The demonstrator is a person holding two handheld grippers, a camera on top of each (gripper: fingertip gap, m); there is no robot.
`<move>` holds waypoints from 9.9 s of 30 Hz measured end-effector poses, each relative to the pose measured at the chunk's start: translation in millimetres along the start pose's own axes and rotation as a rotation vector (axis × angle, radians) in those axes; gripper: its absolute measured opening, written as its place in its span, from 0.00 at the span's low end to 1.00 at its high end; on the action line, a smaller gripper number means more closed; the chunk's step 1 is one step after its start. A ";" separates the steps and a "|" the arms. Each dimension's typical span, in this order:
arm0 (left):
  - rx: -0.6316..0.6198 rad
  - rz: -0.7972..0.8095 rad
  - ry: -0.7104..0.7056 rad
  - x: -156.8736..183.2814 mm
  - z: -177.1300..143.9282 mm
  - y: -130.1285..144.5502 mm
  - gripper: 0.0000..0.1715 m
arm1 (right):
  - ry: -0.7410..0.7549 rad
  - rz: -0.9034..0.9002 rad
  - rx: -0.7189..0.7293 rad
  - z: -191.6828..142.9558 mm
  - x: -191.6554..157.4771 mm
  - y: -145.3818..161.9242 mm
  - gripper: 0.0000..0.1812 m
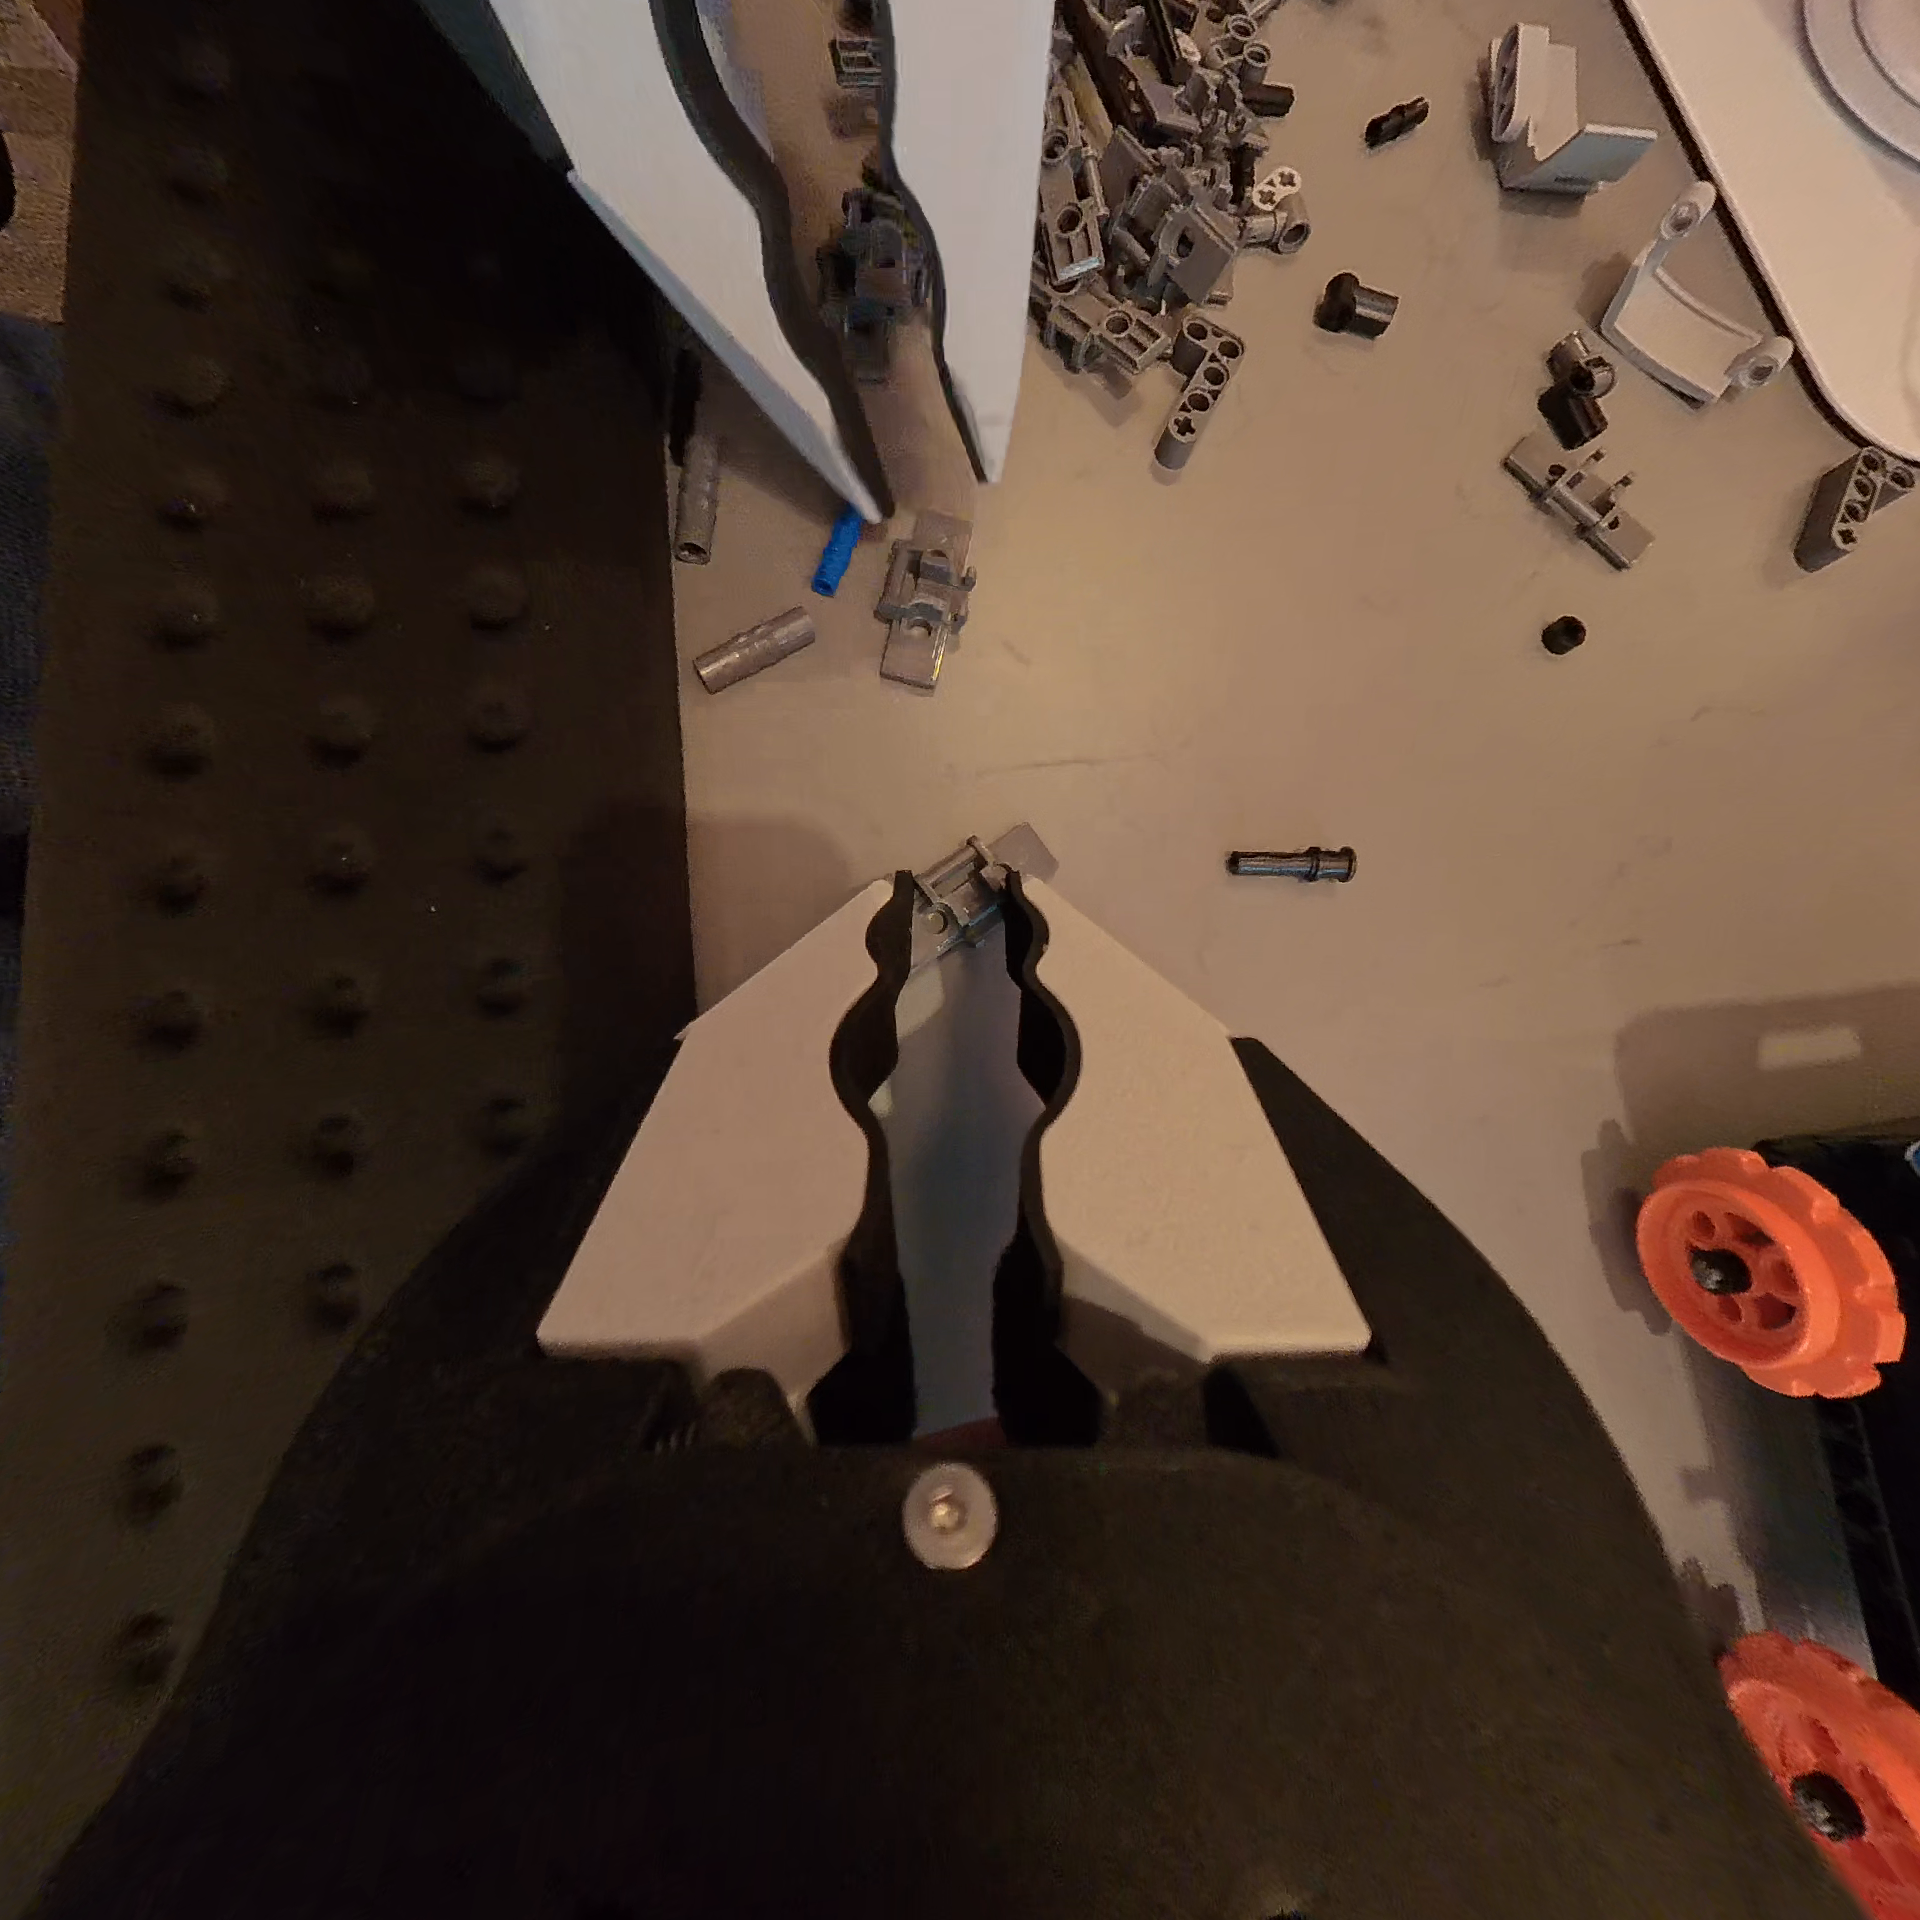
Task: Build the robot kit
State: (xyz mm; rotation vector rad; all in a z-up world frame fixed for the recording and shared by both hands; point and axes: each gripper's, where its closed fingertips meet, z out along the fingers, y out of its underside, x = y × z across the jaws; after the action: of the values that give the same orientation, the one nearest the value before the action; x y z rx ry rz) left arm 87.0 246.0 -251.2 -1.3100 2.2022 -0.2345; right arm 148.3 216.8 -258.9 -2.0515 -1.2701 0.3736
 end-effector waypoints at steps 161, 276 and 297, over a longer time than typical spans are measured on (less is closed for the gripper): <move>0.134 0.188 -0.138 -18.8 29.3 -19.7 0.00 | -0.234 0.105 -0.174 24.4 22.7 -26.5 0.00; 0.105 -0.090 -0.159 -36.2 -27.2 36.7 0.00 | 0.044 -0.007 0.085 2.2 31.3 -45.4 0.00; 0.029 -0.079 0.020 -30.0 -10.2 45.2 0.12 | 0.001 -0.073 0.048 33.5 18.7 -68.1 0.12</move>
State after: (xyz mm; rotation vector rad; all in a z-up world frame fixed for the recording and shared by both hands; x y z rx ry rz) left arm 58.3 293.2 -250.4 -1.3861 2.1570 -0.3100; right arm 92.7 266.1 -234.8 -1.9595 -1.3196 0.3658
